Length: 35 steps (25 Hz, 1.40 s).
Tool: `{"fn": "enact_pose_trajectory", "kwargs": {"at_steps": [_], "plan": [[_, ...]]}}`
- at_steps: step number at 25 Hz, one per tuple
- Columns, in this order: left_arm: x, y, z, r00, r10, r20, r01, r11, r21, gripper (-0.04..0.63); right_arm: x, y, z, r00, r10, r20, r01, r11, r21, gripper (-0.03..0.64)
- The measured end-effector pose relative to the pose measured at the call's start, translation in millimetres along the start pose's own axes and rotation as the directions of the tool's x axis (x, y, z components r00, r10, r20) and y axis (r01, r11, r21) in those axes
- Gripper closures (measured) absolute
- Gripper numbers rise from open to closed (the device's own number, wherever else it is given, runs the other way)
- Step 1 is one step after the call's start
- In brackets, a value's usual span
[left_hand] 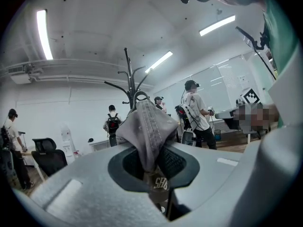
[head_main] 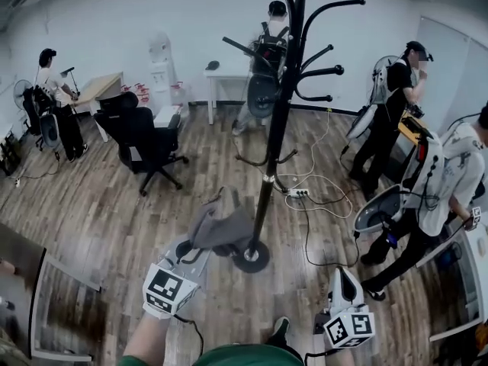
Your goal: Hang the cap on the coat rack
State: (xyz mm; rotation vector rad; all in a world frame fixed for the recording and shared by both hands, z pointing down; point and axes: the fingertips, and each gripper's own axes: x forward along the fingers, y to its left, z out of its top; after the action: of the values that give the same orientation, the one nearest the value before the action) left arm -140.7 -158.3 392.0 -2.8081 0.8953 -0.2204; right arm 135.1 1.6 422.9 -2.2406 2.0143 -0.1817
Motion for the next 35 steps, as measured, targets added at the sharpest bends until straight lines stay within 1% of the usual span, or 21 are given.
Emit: {"fn": "enact_pose_trajectory", "kwargs": {"at_steps": [5,10,16,26,29,33,35], "plan": [[20.1,12.7,24.1,0.998,0.058,0.025,-0.058,0.998,-0.011,0.548,34.5,-22.0,4.1,0.998,0.056,0.003,-0.056,0.998,0.015,0.614],[54.0,17.7,49.4,0.991,0.127,0.04,-0.126,0.992,-0.01,0.548,74.5,-58.1,16.0,0.993,0.116,0.015,-0.116,0.993,0.028,0.614],[83.1,12.6,61.3,0.979,0.203,0.033,-0.201,0.979,-0.041,0.548,109.3,-92.3,17.1,0.983,0.184,0.005,-0.184,0.982,0.051,0.614],[126.0,4.0,89.8,0.949,0.316,-0.002,-0.316,0.949,0.0,0.548,152.1,-153.7,15.8,0.958,0.287,-0.025,-0.284,0.954,0.091,0.614],[132.1,5.6,94.2,0.94,0.342,-0.013,-0.342,0.94,-0.003,0.548,161.9,-161.9,10.5,0.948,0.317,-0.038,-0.312,0.944,0.106,0.614],[136.9,16.2,96.6,0.928,0.372,-0.014,-0.373,0.927,-0.039,0.548,175.8,-164.0,-1.2,0.94,0.337,-0.059,-0.329,0.937,0.12,0.614],[137.5,21.4,97.1,0.925,0.379,-0.014,-0.379,0.924,-0.045,0.548,180.7,-160.5,-6.8,0.937,0.342,-0.076,-0.331,0.935,0.124,0.614]]}}
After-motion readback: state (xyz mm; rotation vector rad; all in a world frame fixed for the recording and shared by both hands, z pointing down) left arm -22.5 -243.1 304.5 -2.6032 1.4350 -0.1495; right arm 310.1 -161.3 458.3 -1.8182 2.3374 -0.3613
